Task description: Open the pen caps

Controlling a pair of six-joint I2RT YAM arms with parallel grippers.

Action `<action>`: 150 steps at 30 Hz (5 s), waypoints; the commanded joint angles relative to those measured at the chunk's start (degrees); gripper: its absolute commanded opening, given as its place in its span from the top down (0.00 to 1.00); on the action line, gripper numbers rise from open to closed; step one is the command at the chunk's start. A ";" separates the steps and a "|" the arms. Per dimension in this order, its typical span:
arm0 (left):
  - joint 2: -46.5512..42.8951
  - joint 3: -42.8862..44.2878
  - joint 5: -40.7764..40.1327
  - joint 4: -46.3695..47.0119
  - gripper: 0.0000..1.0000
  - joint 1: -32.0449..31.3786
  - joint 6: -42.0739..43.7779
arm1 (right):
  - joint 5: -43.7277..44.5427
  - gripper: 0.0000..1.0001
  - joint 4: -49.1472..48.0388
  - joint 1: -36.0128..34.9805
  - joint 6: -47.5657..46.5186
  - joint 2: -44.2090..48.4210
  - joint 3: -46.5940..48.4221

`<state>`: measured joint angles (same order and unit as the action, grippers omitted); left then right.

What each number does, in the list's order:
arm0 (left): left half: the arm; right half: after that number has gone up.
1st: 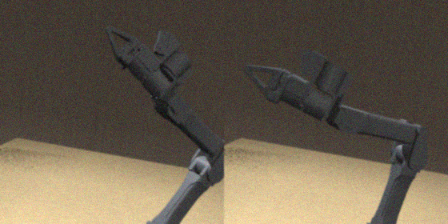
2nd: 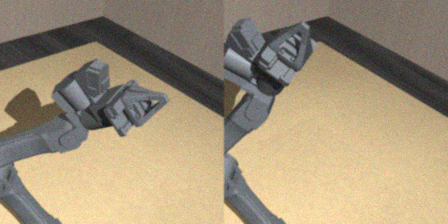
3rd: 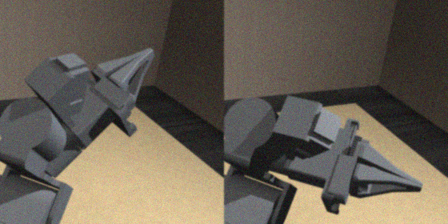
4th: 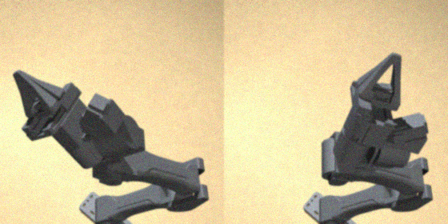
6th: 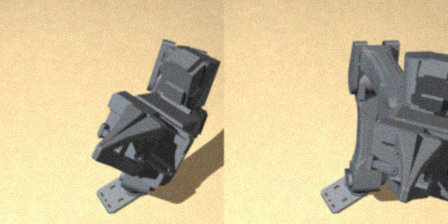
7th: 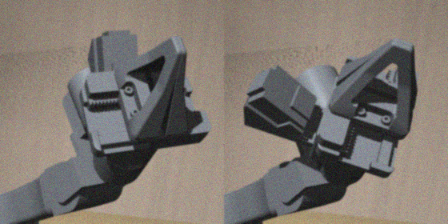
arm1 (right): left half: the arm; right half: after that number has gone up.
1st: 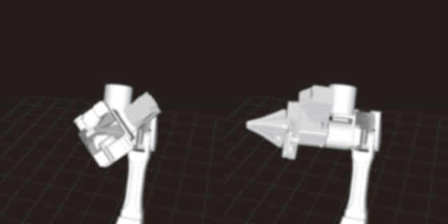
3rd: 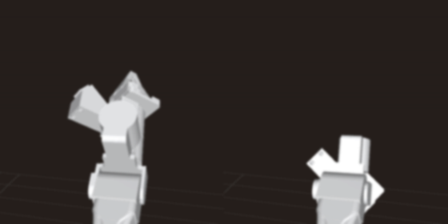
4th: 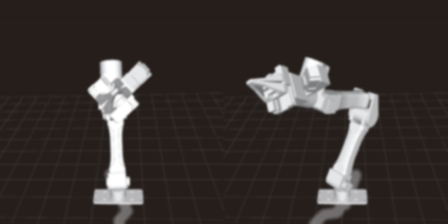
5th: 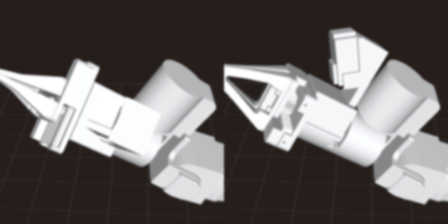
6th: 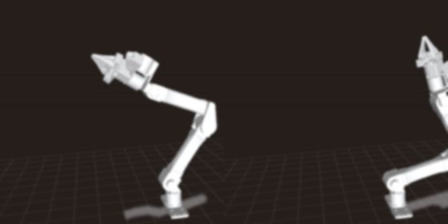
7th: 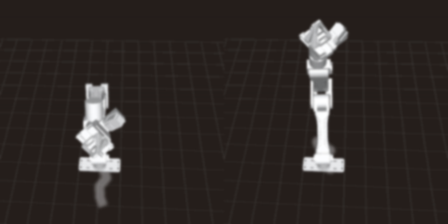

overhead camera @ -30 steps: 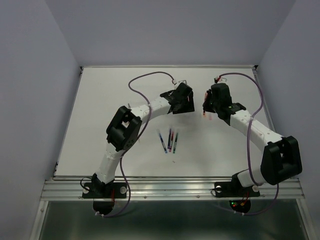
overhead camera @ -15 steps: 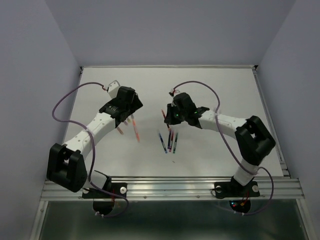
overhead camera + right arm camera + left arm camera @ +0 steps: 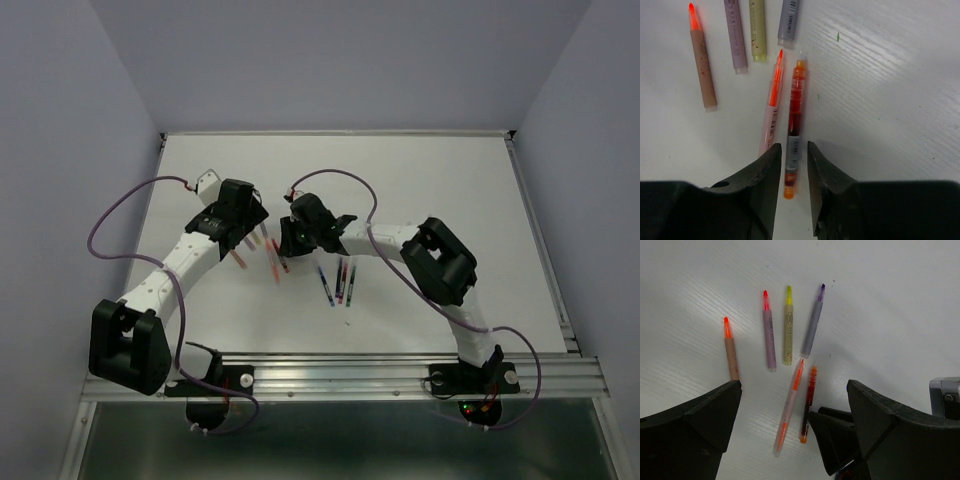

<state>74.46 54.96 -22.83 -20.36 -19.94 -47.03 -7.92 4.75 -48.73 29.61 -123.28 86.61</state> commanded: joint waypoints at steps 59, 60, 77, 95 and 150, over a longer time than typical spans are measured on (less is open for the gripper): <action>-0.19 -2.66 6.66 4.10 0.01 0.34 2.47 | 14.69 0.72 13.70 -1.89 -7.64 7.45 -7.42; -0.36 -2.75 6.66 4.10 0.01 0.34 2.46 | 14.60 0.73 14.05 -1.89 -7.28 7.27 -7.33; -6.42 -6.17 19.36 9.80 0.01 0.26 8.43 | 18.57 0.99 11.16 0.64 -3.86 12.70 -1.44; -4.42 -9.87 34.60 34.59 0.01 -14.33 16.09 | -4.46 0.98 -6.31 15.86 11.51 27.65 -11.28; 0.87 -8.98 43.04 45.67 1.00 -15.39 12.84 | -1.76 0.99 -12.31 15.86 9.33 33.89 -17.70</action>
<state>78.35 46.96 17.78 21.32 -34.89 -33.58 -13.56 -4.71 -32.69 40.80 -91.85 69.34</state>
